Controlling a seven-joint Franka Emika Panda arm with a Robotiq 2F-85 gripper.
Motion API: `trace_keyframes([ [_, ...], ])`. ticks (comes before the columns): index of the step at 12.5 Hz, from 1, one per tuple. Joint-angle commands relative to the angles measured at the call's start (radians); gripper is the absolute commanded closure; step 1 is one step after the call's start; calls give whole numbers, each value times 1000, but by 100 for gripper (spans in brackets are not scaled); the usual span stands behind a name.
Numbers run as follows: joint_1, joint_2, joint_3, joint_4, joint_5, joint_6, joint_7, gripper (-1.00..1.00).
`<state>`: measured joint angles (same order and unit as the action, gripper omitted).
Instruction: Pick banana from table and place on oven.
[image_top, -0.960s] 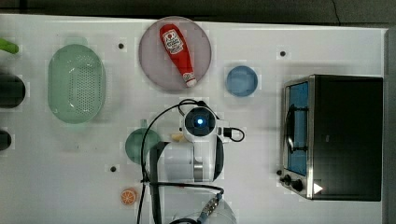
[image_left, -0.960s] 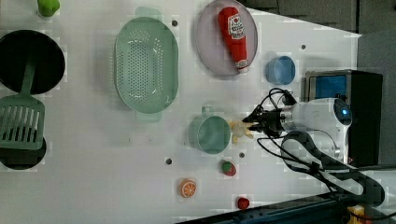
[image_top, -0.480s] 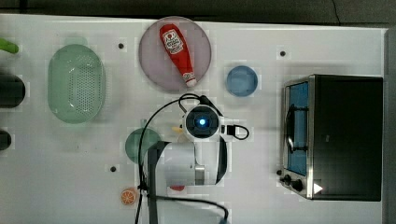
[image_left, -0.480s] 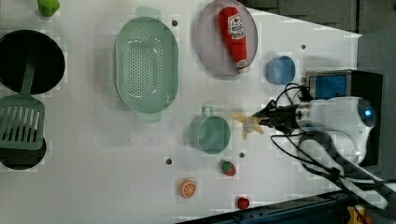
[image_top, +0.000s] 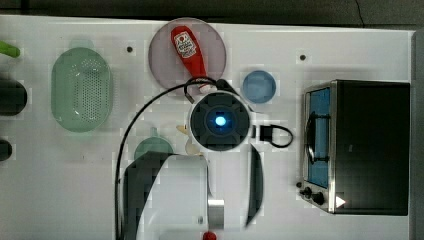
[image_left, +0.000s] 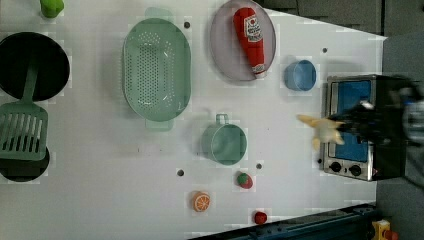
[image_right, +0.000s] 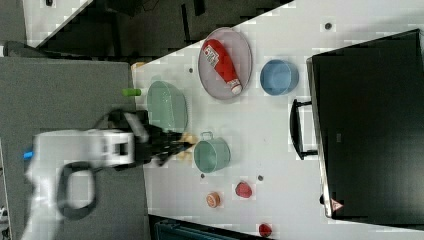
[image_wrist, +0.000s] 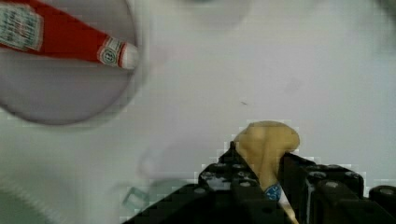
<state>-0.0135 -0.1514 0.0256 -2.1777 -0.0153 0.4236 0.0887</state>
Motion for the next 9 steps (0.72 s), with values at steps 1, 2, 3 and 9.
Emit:
trace_keyframes([
  [1,-5,-23,-50,143,9,-186,33,59],
  [2,-8,-18,-75,196,8,-238,31,59],
  [3,-12,-8,-105,237,7,-269,17,59],
  [9,-36,126,-383,330,-42,-235,-392,59],
])
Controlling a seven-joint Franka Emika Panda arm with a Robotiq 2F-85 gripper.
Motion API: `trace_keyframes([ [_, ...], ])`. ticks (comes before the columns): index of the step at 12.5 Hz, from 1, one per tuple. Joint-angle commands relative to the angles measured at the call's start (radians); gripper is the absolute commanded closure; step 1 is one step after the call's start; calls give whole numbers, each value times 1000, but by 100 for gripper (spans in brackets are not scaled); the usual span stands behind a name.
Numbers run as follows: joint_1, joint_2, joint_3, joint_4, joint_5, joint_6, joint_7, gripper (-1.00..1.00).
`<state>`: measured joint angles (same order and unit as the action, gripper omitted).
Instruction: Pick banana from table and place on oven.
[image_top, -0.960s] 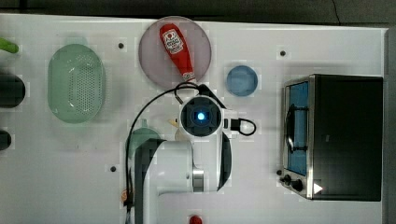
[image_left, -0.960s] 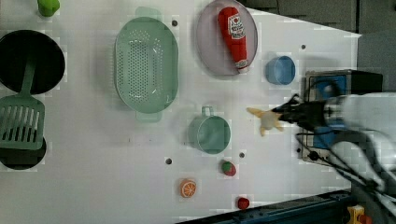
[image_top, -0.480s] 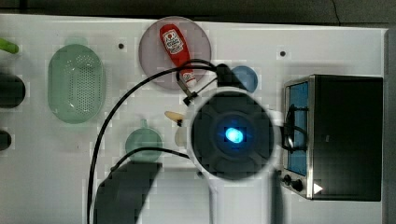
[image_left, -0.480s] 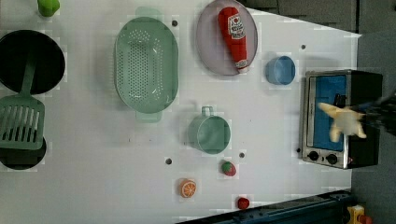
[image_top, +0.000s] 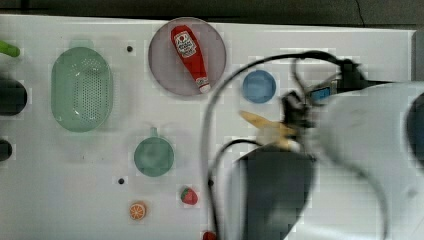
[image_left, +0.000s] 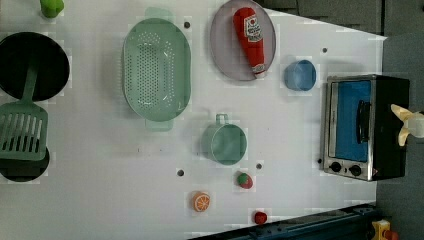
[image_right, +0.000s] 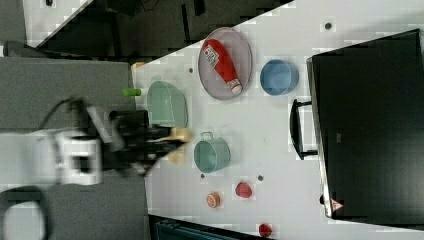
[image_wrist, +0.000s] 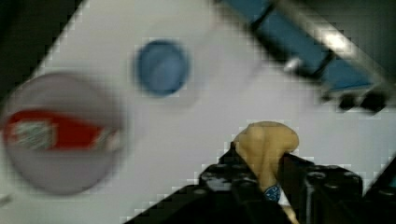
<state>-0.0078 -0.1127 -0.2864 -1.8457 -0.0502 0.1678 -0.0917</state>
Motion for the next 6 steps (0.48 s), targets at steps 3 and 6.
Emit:
trace_keyframes([
  [3,-45,184,-215,-1,-7,171,-474,59],
  [6,-47,280,-317,1,9,307,-684,59],
])
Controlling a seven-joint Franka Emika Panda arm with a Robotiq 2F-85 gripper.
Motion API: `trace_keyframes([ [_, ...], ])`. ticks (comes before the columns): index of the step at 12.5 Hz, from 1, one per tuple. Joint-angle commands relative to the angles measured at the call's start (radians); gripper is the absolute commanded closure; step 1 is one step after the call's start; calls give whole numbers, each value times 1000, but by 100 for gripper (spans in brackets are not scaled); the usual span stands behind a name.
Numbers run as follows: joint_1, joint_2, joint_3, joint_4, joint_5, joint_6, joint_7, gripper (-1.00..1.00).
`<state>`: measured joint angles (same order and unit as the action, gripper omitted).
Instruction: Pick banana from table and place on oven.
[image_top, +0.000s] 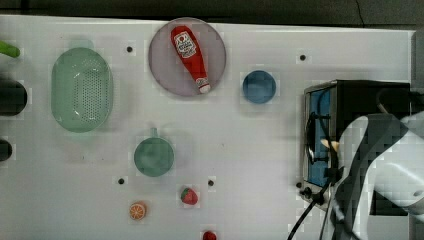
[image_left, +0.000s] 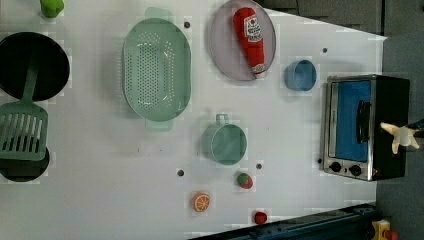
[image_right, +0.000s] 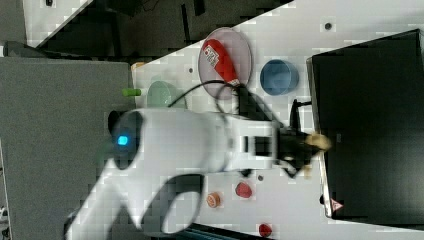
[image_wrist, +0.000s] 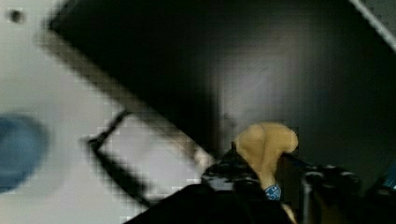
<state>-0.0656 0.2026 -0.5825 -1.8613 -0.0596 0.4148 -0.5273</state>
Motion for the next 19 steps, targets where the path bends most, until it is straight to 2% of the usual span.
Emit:
trace_keyframes([
  [1,10,-12,-40,17,40,81,-275,59],
  [3,4,24,-54,17,96,82,-276,59],
  [4,1,35,-54,18,98,89,-278,50],
  [10,9,27,-48,33,98,113,-334,-84],
  [11,13,23,-47,38,98,111,-334,-100],
  [14,34,-24,-43,85,48,57,-330,-100],
  [19,96,-167,6,233,-73,-247,-178,-100],
])
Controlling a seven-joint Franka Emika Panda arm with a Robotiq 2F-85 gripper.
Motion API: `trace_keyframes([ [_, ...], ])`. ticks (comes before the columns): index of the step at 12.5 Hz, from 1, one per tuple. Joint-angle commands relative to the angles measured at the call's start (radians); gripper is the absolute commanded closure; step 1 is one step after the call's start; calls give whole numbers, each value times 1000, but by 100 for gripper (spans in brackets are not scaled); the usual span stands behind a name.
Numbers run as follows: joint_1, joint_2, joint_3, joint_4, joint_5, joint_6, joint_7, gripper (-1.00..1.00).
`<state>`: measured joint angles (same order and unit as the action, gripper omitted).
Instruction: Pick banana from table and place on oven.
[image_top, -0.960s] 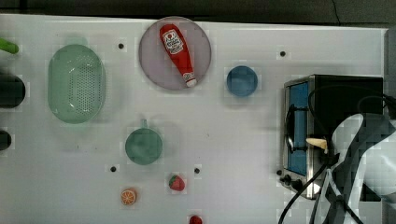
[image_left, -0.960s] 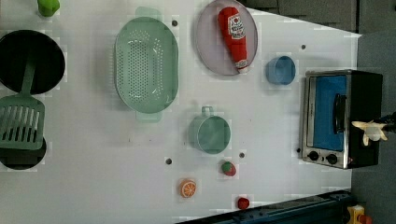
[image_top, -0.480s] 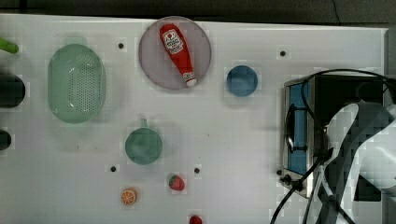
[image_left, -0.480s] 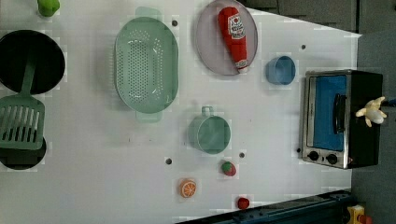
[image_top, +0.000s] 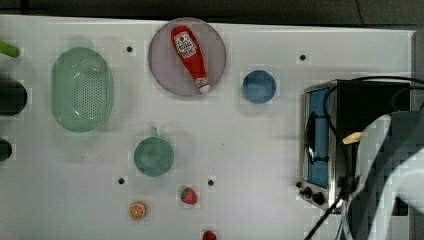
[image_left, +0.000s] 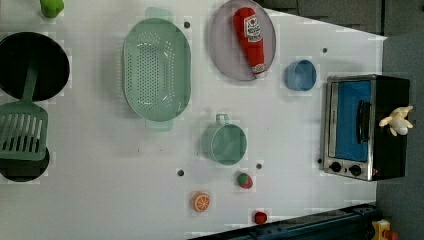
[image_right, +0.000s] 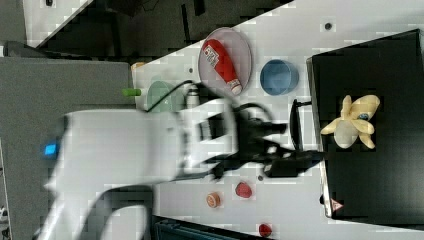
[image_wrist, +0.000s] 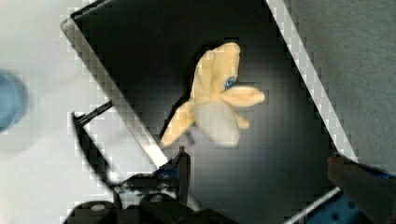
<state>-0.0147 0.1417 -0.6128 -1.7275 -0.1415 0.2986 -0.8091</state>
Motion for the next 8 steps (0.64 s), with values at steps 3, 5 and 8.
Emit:
trace_keyframes([
  [3,73,-186,154,110,7,-334,391,-100],
  [5,79,-221,265,109,7,-397,604,-100],
  [8,81,-250,397,108,16,-400,842,-100],
])
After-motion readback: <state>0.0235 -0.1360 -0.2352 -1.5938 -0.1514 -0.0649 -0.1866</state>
